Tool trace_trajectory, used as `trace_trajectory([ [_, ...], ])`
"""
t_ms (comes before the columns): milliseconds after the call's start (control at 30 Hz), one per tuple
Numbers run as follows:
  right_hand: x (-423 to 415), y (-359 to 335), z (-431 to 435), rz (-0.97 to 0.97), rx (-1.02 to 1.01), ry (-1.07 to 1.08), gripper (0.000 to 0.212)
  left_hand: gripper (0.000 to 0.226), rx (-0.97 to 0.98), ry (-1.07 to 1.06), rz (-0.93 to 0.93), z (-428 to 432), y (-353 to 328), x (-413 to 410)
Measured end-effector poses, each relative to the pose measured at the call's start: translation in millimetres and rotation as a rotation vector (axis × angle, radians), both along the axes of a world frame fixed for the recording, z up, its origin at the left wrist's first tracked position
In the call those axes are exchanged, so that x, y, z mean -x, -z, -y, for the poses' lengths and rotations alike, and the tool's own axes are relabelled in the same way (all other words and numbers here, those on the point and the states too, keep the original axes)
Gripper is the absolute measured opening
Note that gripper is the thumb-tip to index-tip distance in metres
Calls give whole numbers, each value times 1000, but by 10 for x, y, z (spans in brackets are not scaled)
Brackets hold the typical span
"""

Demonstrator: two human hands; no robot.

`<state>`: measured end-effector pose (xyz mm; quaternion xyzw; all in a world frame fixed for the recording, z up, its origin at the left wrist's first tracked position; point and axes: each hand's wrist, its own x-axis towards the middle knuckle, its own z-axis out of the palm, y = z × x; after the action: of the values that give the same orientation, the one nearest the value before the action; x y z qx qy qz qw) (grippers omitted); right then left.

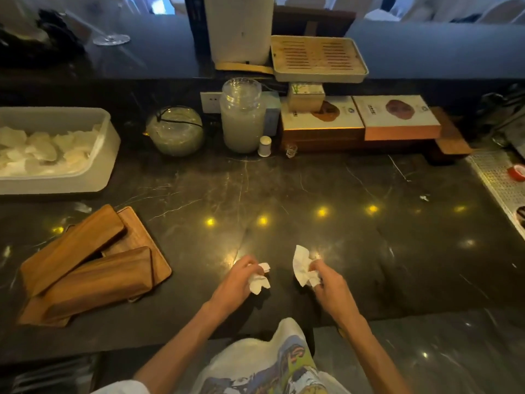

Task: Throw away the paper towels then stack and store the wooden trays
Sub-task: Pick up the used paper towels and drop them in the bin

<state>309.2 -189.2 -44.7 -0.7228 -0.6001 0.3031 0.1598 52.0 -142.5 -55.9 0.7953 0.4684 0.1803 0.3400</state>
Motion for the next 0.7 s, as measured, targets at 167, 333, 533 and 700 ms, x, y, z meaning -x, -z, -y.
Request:
trace_trajectory([
  [167, -207, 17, 402, -42, -47, -37, 45, 21, 69, -107, 35, 282, -39, -203],
  [333, -548, 28, 829, -69, -74, 67, 41, 25, 128, -217, 25, 657, -115, -470],
  [533, -1086, 43, 1442, -157, 17, -26, 56, 63, 172, -214, -48, 1307, -138, -937],
  [700, -1553, 86, 1984, -132, 14, -54, 50, 53, 226, -318, 24, 2060, -189, -1168],
])
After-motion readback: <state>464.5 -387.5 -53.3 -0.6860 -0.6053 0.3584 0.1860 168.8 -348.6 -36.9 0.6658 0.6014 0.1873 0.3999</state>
